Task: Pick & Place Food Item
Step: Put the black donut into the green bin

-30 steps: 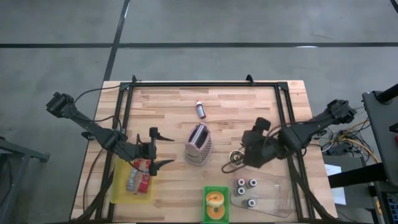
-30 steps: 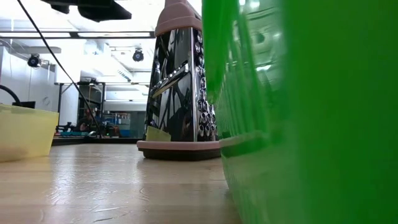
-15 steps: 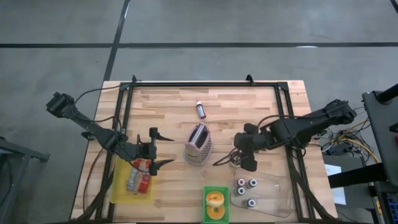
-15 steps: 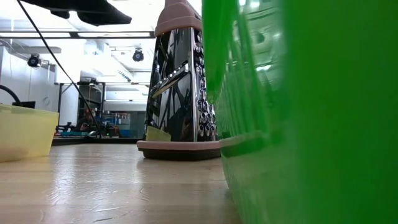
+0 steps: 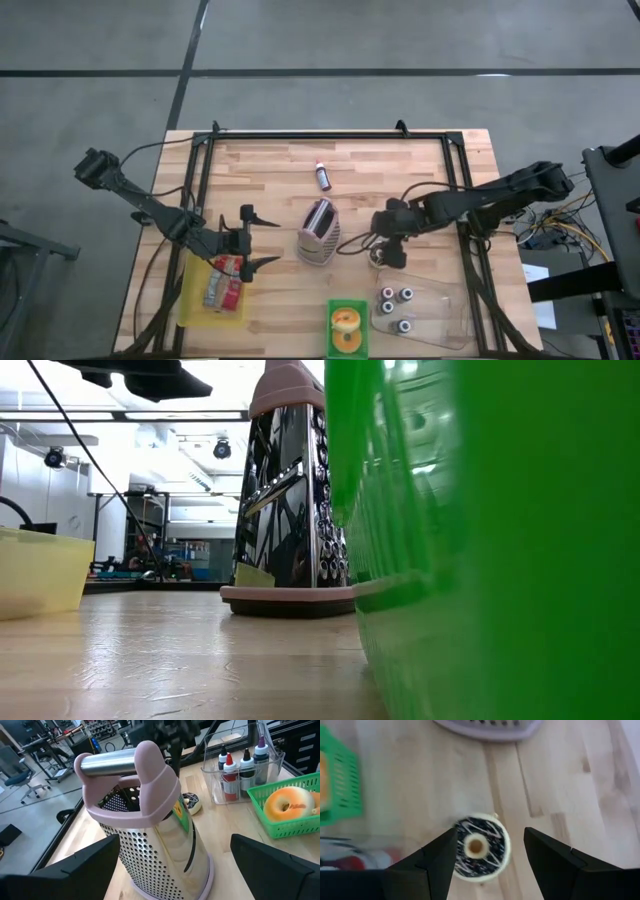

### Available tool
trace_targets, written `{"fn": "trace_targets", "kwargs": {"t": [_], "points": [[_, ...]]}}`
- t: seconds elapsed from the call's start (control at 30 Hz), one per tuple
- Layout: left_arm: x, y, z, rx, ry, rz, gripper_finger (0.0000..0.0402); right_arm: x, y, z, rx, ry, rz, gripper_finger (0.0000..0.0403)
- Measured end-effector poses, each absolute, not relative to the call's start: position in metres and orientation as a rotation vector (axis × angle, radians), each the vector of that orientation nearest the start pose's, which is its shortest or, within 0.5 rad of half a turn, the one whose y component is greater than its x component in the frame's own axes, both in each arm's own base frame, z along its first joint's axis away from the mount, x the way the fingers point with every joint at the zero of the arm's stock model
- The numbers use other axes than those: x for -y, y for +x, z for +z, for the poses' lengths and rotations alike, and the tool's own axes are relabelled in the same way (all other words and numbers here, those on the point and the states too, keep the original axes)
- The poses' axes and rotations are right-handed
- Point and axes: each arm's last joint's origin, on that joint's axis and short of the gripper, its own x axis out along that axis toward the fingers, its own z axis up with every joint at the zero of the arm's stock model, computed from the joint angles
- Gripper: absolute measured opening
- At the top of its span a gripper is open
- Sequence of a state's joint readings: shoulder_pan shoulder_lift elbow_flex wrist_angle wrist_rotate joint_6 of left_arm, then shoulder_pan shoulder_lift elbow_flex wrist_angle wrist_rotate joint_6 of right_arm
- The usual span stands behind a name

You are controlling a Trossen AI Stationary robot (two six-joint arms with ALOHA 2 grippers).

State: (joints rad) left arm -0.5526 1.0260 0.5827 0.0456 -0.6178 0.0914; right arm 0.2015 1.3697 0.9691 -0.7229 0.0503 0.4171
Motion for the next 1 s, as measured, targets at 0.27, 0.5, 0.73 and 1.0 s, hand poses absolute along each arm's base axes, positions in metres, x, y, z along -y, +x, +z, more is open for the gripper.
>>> {"fn": "trace_targets", "kwargs": {"t": [0.27, 0.5, 0.73, 1.0], "points": [[0.098, 0.191, 0.243, -0.335, 0.296, 0.047, 0.0383, -0.036, 0.244, 0.211, -1.221, 0.307, -0.074, 0.0224], [0.098, 0.191, 0.243, -0.335, 0.292, 0.045, 0.0383, -0.022, 0.24, 0.199, -1.262, 0.349, -0.071, 0.0224], [0.098, 0.191, 0.243, -0.335, 0.292, 0.045, 0.0383, -0.015, 0.239, 0.194, -1.262, 0.363, -0.063, 0.0224], [0.096, 0.19, 0.251, -0.309, 0.323, 0.081, 0.0383, -0.011, 0.239, 0.189, -1.245, 0.395, -0.027, 0.0224]]}}
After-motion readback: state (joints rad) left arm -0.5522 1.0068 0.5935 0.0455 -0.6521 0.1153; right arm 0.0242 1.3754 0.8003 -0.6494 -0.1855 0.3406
